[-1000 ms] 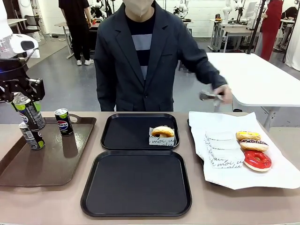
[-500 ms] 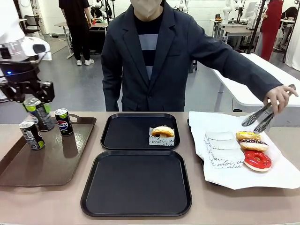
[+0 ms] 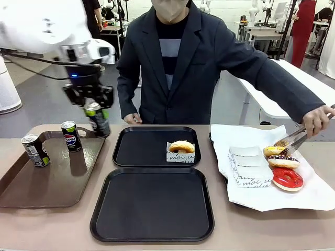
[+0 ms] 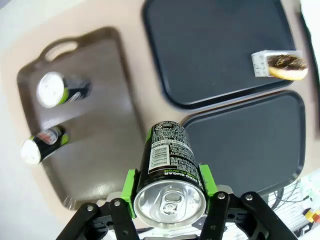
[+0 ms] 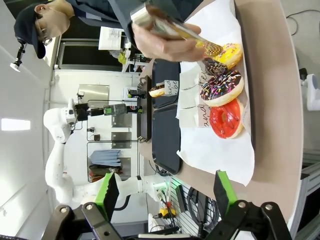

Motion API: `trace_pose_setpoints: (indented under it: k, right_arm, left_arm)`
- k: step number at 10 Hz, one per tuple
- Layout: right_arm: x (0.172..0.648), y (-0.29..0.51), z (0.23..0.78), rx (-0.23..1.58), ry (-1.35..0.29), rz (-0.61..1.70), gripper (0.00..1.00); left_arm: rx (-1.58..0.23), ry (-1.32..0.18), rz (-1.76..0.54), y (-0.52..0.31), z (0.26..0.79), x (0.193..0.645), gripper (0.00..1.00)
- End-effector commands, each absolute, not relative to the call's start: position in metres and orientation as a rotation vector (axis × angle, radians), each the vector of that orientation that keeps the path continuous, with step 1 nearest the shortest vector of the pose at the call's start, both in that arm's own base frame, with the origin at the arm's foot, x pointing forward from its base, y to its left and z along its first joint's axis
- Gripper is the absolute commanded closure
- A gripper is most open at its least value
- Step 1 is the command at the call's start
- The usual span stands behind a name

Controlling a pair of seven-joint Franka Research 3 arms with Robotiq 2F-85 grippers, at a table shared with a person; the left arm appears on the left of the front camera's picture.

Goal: Set up donuts and drinks on trays.
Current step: Pick up one Pepsi coke and place it on the Flat Tray.

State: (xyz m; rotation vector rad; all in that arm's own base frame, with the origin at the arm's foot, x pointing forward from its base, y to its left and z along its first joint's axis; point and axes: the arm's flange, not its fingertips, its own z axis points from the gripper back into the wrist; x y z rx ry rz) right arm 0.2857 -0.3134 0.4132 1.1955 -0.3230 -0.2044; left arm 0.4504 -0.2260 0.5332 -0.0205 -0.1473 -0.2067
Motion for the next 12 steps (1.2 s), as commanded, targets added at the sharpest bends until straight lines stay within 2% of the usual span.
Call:
trace_pose_setpoints:
  k: [1, 4, 5, 7, 9, 12]
  right_arm:
    - [0.285, -0.313, 0.413, 1.203, -0.327, -0.201, 0.00]
    - [0.285, -0.313, 0.413, 1.203, -0.327, -0.201, 0.00]
    - [0.285, -0.313, 0.413, 1.203, -0.327, -0.201, 0.00]
    - [0.285, -0.313, 0.413, 1.203, -0.327, -0.201, 0.00]
    - [0.285, -0.313, 0.413, 1.203, -0.327, -0.201, 0.00]
    - [0.285, -0.313, 0.413, 1.203, -0.327, -0.201, 0.00]
  left_arm:
    - [0.002, -0.113, -0.210, -0.263, 0.525, 0.490, 0.41]
    - [-0.029, -0.078, -0.284, -0.302, 0.490, 0.523, 0.41]
    - [-0.027, -0.031, -0.339, -0.294, 0.485, 0.513, 0.41]
    - [-0.033, 0.046, -0.458, -0.232, 0.492, 0.456, 0.41]
    - [-0.048, 0.049, -0.515, -0.167, 0.484, 0.388, 0.41]
    - [-0.068, 0.039, -0.503, -0.144, 0.476, 0.376, 0.41]
